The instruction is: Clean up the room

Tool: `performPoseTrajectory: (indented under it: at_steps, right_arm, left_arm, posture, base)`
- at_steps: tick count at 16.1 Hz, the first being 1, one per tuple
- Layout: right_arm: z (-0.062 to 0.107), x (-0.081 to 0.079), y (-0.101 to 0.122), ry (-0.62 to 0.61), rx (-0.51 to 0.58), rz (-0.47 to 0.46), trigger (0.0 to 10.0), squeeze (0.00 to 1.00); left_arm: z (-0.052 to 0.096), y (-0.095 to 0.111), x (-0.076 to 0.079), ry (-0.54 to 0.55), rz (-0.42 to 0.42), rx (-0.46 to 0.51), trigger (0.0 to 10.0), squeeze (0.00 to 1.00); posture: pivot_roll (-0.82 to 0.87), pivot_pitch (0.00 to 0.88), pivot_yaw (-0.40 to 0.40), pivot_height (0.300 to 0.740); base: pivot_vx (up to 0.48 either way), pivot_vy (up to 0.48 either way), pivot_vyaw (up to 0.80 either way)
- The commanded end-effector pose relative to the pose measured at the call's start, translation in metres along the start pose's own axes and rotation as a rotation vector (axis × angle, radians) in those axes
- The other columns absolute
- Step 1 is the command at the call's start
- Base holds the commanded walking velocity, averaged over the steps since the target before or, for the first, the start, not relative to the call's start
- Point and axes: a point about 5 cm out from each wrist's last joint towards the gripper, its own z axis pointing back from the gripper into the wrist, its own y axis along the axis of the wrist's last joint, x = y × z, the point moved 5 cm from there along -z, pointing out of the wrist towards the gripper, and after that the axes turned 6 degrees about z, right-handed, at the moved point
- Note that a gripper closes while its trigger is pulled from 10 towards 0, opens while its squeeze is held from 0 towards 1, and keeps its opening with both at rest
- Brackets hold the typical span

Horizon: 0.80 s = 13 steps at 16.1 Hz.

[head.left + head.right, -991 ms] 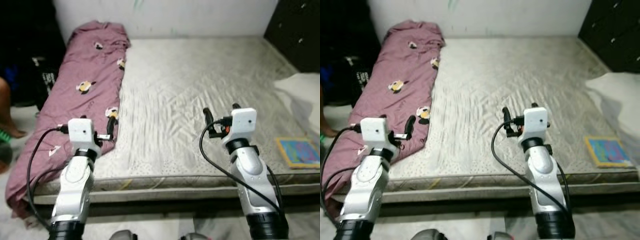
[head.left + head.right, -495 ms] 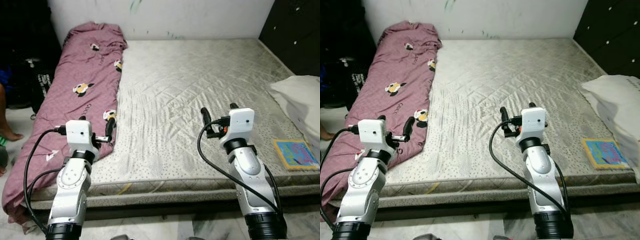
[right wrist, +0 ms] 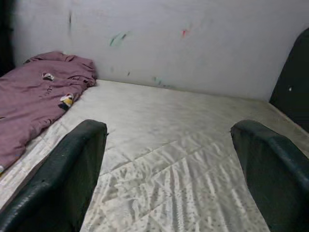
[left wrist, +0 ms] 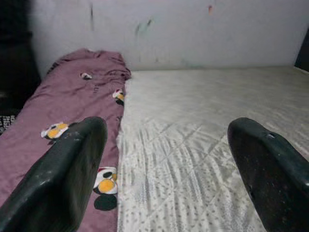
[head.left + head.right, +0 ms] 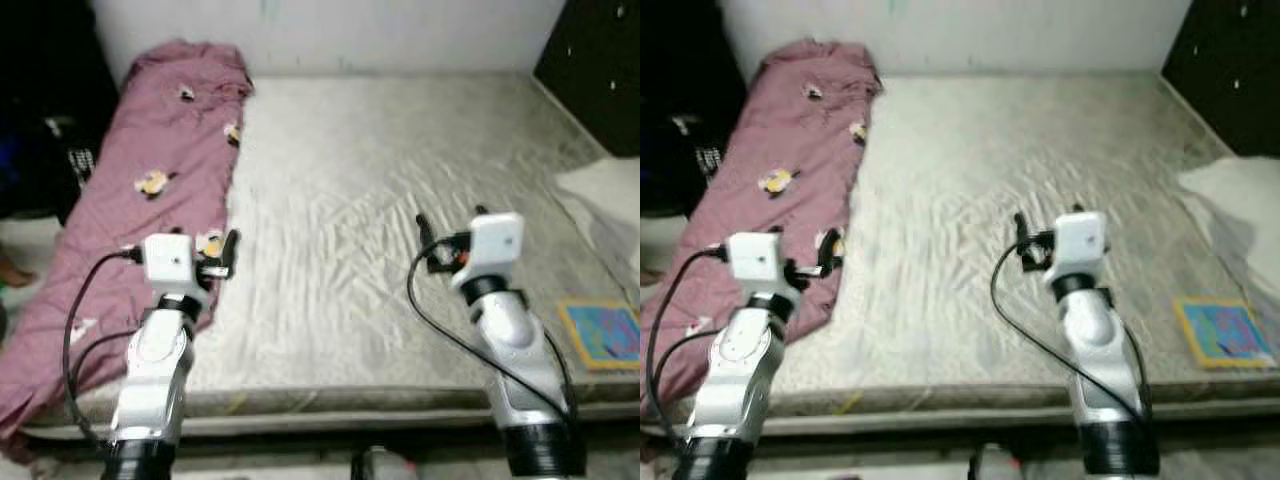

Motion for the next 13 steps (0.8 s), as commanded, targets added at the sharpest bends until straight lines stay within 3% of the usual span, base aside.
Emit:
performPoseTrajectory:
  at_steps: [1,4,13]
  right_arm:
    - [-0.0019,-0.0084,0.0048,0.021,0.014,-0.012,10.0,0.00]
    - [-0.0011,-0.0068,0.0029,0.017,0.009,-0.008,10.0,0.00]
    - [-0.0046,-0.0089,0.0043,0.027,0.013,0.000,10.0,0.00]
  left_arm:
    - [0.0039,-0.0013,-0.0156,0.044,-0.020,-0.012,10.0,0.00]
    - [0.0042,-0.0019,-0.0143,0.035,-0.007,-0.012,10.0,0.00]
    - [0.0014,-0.0022,-0.0180,0.053,0.012,-0.025,10.0,0.00]
  posture:
    - [-0.05,0.000,0.008,0.740]
    - [-0.05,0.000,0.002,0.740]
    - [-0.05,0.000,0.013,0.740]
  base:
    - [0.000,0.000,-0.71]
    - [0.000,0.237,-0.67]
    - [0.000,0.448,0.00]
